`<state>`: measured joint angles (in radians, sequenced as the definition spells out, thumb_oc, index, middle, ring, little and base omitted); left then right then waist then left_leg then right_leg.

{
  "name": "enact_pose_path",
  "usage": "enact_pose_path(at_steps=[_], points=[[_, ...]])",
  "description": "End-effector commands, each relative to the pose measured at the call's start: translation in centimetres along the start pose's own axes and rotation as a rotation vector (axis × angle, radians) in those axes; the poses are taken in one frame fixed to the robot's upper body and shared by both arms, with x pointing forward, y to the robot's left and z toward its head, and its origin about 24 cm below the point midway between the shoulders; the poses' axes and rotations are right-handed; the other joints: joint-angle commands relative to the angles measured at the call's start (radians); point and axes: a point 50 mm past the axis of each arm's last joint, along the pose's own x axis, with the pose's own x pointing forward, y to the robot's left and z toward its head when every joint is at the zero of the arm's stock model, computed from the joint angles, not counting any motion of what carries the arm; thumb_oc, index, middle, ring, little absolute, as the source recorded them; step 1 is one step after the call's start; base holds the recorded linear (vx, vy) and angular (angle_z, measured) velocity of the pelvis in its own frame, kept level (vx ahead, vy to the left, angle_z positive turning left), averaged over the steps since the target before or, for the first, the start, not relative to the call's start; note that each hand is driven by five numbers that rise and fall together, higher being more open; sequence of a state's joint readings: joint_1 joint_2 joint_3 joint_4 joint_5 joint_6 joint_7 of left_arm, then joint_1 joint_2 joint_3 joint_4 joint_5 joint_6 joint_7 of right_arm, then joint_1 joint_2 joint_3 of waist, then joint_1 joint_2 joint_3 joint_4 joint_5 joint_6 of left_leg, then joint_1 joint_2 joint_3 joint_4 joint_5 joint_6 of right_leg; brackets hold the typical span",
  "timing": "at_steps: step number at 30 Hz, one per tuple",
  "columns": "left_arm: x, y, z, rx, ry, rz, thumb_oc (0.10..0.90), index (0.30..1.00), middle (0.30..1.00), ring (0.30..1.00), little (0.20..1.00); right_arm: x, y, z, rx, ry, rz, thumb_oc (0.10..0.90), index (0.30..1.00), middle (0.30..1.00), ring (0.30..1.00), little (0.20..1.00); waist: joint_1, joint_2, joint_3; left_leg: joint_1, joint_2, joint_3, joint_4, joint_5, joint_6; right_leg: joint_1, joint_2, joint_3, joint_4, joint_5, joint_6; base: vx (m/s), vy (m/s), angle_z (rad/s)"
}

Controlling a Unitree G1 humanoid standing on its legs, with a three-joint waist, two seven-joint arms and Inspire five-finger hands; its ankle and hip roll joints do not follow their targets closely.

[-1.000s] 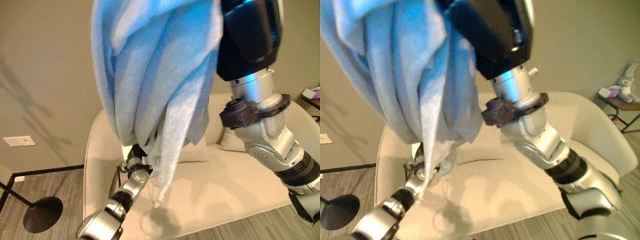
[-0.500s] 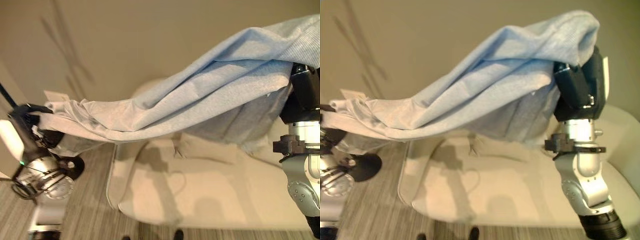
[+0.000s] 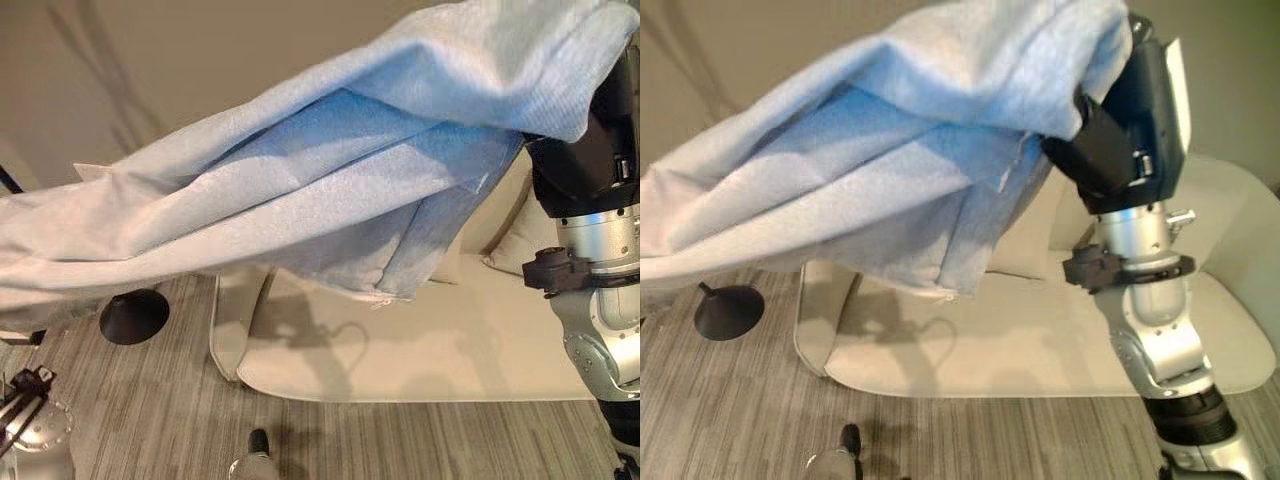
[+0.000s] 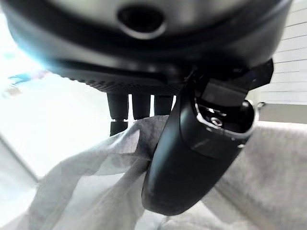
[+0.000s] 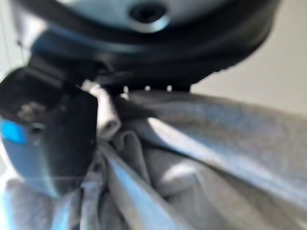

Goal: Hang the clothes on the sofa on the clothes rack.

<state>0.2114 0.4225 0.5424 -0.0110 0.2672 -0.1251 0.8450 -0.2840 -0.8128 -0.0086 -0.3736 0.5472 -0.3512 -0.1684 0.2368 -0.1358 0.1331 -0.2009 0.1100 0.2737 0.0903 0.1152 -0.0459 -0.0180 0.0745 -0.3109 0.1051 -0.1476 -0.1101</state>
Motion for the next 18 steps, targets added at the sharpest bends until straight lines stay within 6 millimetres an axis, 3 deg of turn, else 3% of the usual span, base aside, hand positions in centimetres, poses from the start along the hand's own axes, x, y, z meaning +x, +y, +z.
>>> enact_pose_path(at_steps=[1,2,3,4,5,6,7,8,9,10,11,12,13,15,16,18], points=[[2.3,-0.1,5.5,-0.128,-0.326,-0.017,0.400,0.300,0.300,0.300,0.300,1.7,-2.1,2.8,-0.160,-0.195,-0.131,0.400,0.300,0.300,0.300,0.300,-0.015,0.027,-0.107,-0.110,-0.111,-0.084,-0.092,0.102,-0.030,0.132,-0.021,0.078,-0.143,-0.027,0.133,-0.30,-0.003,0.25],[2.1,-0.6,5.7,-0.151,-0.323,-0.023,0.400,0.300,0.300,0.300,0.300,1.9,-2.1,2.9,-0.202,-0.209,-0.145,0.400,0.300,0.300,0.300,0.300,-0.006,0.049,-0.082,-0.135,-0.113,-0.172,-0.065,0.153,-0.081,0.123,-0.017,0.084,-0.152,-0.016,0.122,-0.32,0.019,0.16],[1.8,-1.0,5.9,-0.170,-0.321,-0.034,0.400,0.300,0.300,0.300,0.300,2.1,-2.1,2.8,-0.230,-0.213,-0.148,0.400,0.300,0.300,0.300,0.300,-0.007,0.061,-0.074,-0.140,-0.125,-0.238,-0.058,0.151,-0.097,0.124,-0.021,0.077,-0.170,-0.008,0.123,-0.36,0.083,0.03],[1.5,-1.2,6.2,-0.192,-0.325,-0.043,0.400,0.300,0.300,0.300,0.300,2.3,-2.0,2.5,-0.317,-0.199,-0.139,0.400,0.300,0.300,0.300,0.300,-0.021,0.061,-0.063,-0.133,-0.124,-0.286,-0.034,0.107,-0.092,0.122,-0.056,0.064,-0.191,0.015,0.138,-0.29,0.126,-0.13],[1.5,-1.3,6.8,-0.215,-0.346,-0.042,0.400,0.300,0.300,0.300,0.300,2.2,-2.0,2.7,-0.367,-0.206,-0.127,0.400,0.300,0.300,0.300,0.300,-0.038,0.054,-0.060,-0.113,-0.102,-0.266,-0.024,0.066,-0.078,0.109,-0.086,0.047,-0.188,0.038,0.149,-0.22,0.113,-0.07],[1.5,-1.3,6.8,-0.216,-0.346,-0.042,0.400,0.300,0.300,0.300,0.300,2.2,-2.0,2.7,-0.370,-0.207,-0.128,0.400,0.300,0.300,0.300,0.300,-0.038,0.056,-0.058,-0.117,-0.102,-0.266,-0.020,0.068,-0.075,0.108,-0.086,0.045,-0.188,0.042,0.152,-0.17,0.137,0.26],[1.3,-1.4,7.6,-0.240,-0.379,-0.053,0.400,0.300,0.300,0.300,0.300,1.9,-2.2,2.9,-0.429,-0.215,-0.120,0.400,0.300,0.300,0.300,0.300,-0.068,0.046,-0.067,-0.052,-0.045,-0.235,-0.012,-0.003,-0.053,0.084,-0.128,0.018,-0.182,0.065,0.162,-0.11,0.103,0.43],[1.2,-1.5,7.7,-0.241,-0.379,-0.054,0.400,0.300,0.300,0.300,0.300,1.9,-2.2,2.9,-0.432,-0.215,-0.121,0.400,0.300,0.300,0.300,0.300,-0.067,0.048,-0.066,-0.054,-0.045,-0.235,-0.011,0.001,-0.051,0.083,-0.128,0.016,-0.182,0.069,0.164,-0.14,0.188,0.57],[0.7,-1.9,7.7,-0.257,-0.368,-0.066,0.400,0.300,0.300,0.300,0.300,1.4,-2.6,2.9,-0.479,-0.203,-0.131,0.400,0.300,0.300,0.300,0.300,-0.098,0.045,-0.085,0.026,0.027,-0.225,-0.019,-0.037,-0.056,0.072,-0.154,-0.008,-0.187,0.077,0.172,-0.05,0.177,0.43],[0.4,-2.1,7.6,-0.262,-0.361,-0.076,0.400,0.300,0.300,0.300,0.300,1.2,-2.6,2.9,-0.499,-0.204,-0.126,0.400,0.300,0.300,0.300,0.300,-0.112,0.049,-0.095,0.062,0.061,-0.226,-0.030,-0.045,-0.065,0.069,-0.163,-0.010,-0.185,0.074,0.177,-0.06,0.256,0.40],[0.2,-2.3,7.6,-0.269,-0.357,-0.085,0.400,0.300,0.300,0.300,0.300,0.9,-2.7,2.9,-0.529,-0.204,-0.122,0.400,0.300,0.300,0.300,0.300,-0.125,0.058,-0.105,0.084,0.097,-0.232,-0.049,-0.023,-0.075,0.065,-0.173,-0.017,-0.184,0.079,0.183,-0.02,0.155,0.31],[0.2,-2.3,7.6,-0.270,-0.356,-0.086,0.400,0.300,0.300,0.300,0.300,0.9,-2.7,3.0,-0.530,-0.203,-0.122,0.400,0.300,0.300,0.300,0.300,-0.125,0.059,-0.105,0.086,0.098,-0.233,-0.053,-0.020,-0.076,0.065,-0.172,-0.018,-0.184,0.079,0.182,-0.05,0.231,0.20],[0.1,-2.6,8.0,-0.287,-0.362,-0.087,0.400,0.300,0.300,0.300,0.300,0.8,-2.9,3.1,-0.556,-0.213,-0.137,0.400,0.300,0.300,0.300,0.300,-0.139,0.067,-0.110,0.100,0.144,-0.226,-0.061,0.008,-0.088,0.058,-0.194,-0.031,-0.179,0.082,0.191,-0.01,0.189,0.19],[-0.1,-3.1,8.5,-0.307,-0.372,-0.097,0.400,0.300,0.300,0.300,0.300,0.4,-3.2,3.2,-0.606,-0.219,-0.172,0.400,0.300,0.300,0.300,0.300,-0.162,0.096,-0.122,0.129,0.215,-0.202,-0.113,0.095,-0.122,0.054,-0.203,-0.065,-0.164,0.074,0.201,0.00,0.355,0.40],[-0.4,-3.5,8.9,-0.318,-0.385,-0.113,0.400,0.300,0.300,0.300,0.300,0.0,-3.7,3.1,-0.652,-0.214,-0.218,0.400,0.300,0.300,0.300,0.300,-0.181,0.125,-0.128,0.142,0.270,-0.160,-0.159,0.161,-0.162,0.057,-0.222,-0.093,-0.154,0.076,0.215,0.02,0.482,0.72],[-0.9,-4.0,9.3,-0.343,-0.384,-0.135,0.400,0.300,0.300,0.300,0.300,-0.3,-4.0,3.0,-0.663,-0.208,-0.260,0.400,0.300,0.300,0.300,0.300,-0.187,0.147,-0.128,0.139,0.291,-0.142,-0.173,0.166,-0.182,0.066,-0.247,-0.107,-0.140,0.080,0.229,0.05,0.420,0.72]])
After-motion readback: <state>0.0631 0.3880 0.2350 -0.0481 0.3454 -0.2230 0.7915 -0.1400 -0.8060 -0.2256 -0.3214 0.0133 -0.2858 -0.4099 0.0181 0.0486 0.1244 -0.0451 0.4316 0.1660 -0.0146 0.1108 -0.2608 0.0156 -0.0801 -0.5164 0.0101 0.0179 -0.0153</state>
